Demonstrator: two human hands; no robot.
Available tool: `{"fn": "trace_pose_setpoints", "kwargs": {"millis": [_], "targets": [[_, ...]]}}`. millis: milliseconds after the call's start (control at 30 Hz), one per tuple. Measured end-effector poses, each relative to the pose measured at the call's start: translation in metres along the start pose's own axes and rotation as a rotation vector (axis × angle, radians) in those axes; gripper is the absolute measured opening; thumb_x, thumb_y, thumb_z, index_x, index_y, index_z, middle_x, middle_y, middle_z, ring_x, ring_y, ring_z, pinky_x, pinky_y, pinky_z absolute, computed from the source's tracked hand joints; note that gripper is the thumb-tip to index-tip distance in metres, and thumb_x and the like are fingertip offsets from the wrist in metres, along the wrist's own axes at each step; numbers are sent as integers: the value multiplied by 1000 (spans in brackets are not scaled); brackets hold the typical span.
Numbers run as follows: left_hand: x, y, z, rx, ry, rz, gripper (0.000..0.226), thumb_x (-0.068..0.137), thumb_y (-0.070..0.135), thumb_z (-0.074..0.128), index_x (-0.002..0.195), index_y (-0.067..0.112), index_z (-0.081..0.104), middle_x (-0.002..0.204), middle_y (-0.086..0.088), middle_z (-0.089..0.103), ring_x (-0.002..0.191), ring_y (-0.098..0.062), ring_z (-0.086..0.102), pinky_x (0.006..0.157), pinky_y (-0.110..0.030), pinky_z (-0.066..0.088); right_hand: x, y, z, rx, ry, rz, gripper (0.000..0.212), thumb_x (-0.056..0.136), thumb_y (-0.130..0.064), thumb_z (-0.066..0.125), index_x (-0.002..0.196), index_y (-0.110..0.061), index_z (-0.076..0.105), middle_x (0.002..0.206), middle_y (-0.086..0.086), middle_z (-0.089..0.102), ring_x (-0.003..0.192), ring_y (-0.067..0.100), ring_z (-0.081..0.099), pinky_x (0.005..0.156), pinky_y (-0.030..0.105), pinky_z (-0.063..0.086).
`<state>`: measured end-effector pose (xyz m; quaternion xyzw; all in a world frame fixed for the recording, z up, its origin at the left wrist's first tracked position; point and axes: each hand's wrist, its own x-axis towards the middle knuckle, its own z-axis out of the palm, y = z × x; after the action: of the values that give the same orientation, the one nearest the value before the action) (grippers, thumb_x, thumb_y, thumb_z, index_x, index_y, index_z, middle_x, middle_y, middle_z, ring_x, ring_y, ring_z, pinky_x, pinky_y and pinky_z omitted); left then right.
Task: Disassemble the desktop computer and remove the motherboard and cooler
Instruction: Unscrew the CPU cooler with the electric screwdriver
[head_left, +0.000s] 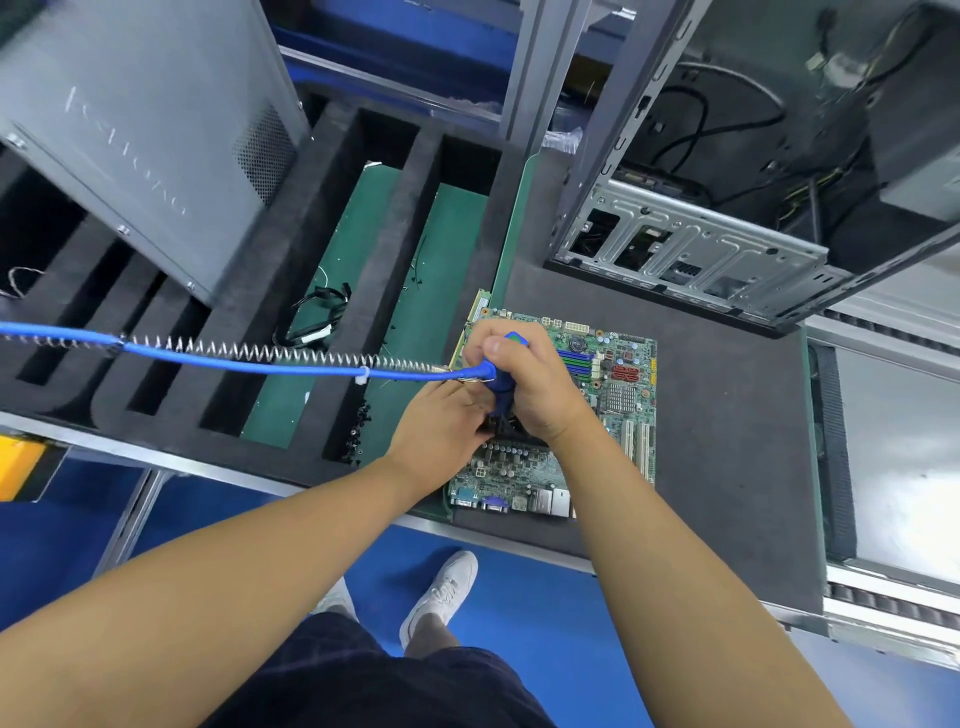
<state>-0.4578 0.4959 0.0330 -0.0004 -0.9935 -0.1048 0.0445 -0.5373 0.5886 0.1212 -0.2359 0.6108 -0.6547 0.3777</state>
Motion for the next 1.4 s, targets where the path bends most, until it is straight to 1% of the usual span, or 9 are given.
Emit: {"fn": "trace_pose_setpoints", "kwargs": {"millis": [100, 233, 333, 433, 567, 733, 933, 1167, 1400], "targets": [[-1, 3, -1, 47, -40, 11, 28, 62, 34, 86, 66, 23, 60, 65, 6, 59, 68, -17, 59, 68, -29, 47, -2, -3, 0, 35, 3, -14, 29, 78, -26, 49, 63, -2, 44, 53, 27, 23, 43, 37, 20, 38, 42, 22], [2, 8, -6, 76, -49, -6, 32, 57, 31, 89, 59, 24, 58, 55, 7, 56, 59, -15, 57, 59, -26, 39, 0, -6, 5, -21, -21, -31, 28, 77, -25, 49, 63, -1, 44, 55, 29, 23, 47, 24, 29, 45, 26, 24], [-1, 4, -2, 111, -18, 53, 24, 63, 28, 85, 63, 21, 62, 60, 3, 60, 70, -19, 58, 81, -29, 35, -3, -4, 4, 30, 3, -11, 31, 83, -30, 52, 67, -4, 48, 58, 30, 23, 47, 18, 34, 49, 22, 25], [0, 4, -5, 92, -11, 26, 26, 59, 29, 86, 63, 21, 61, 60, 3, 60, 68, -19, 58, 77, -29, 30, -3, 0, 5, 48, 25, 13, 35, 84, -33, 55, 67, -2, 49, 62, 28, 22, 50, 25, 28, 47, 37, 19], [-3, 0, -1, 38, 54, 38, 31, 57, 33, 90, 73, 16, 69, 69, 2, 66, 73, -20, 63, 82, -28, 33, 0, 0, 6, 43, 34, 16, 35, 80, -30, 54, 66, 1, 44, 59, 30, 22, 47, 40, 16, 46, 39, 16], [-3, 7, -9, -76, 59, -53, 35, 47, 35, 92, 67, 24, 65, 65, 9, 61, 62, -15, 59, 67, -24, 33, -3, -3, 1, 29, 16, -16, 27, 76, -26, 51, 62, -5, 43, 56, 28, 22, 49, 33, 17, 48, 24, 24], [-9, 6, -5, -199, 31, -109, 20, 70, 23, 83, 83, 19, 68, 79, 0, 68, 75, -26, 65, 63, -30, 51, -2, -5, 3, 21, -24, -38, 27, 75, -24, 49, 61, -2, 42, 54, 21, 27, 44, 21, 27, 48, 22, 24], [-7, 11, -10, -34, 72, -72, 32, 55, 28, 90, 70, 22, 63, 64, 6, 61, 63, -19, 59, 68, -28, 30, -1, -9, 4, 18, -82, -26, 23, 74, -24, 48, 62, -5, 43, 54, 7, 31, 42, 16, 33, 47, 17, 27], [-11, 7, -3, 7, 93, -30, 31, 57, 29, 90, 72, 17, 65, 68, 3, 63, 70, -21, 60, 77, -30, 31, 8, -6, 1, 12, -183, -17, 28, 77, -23, 46, 62, 0, 43, 47, 0, 36, 38, 16, 34, 47, 23, 26]]}}
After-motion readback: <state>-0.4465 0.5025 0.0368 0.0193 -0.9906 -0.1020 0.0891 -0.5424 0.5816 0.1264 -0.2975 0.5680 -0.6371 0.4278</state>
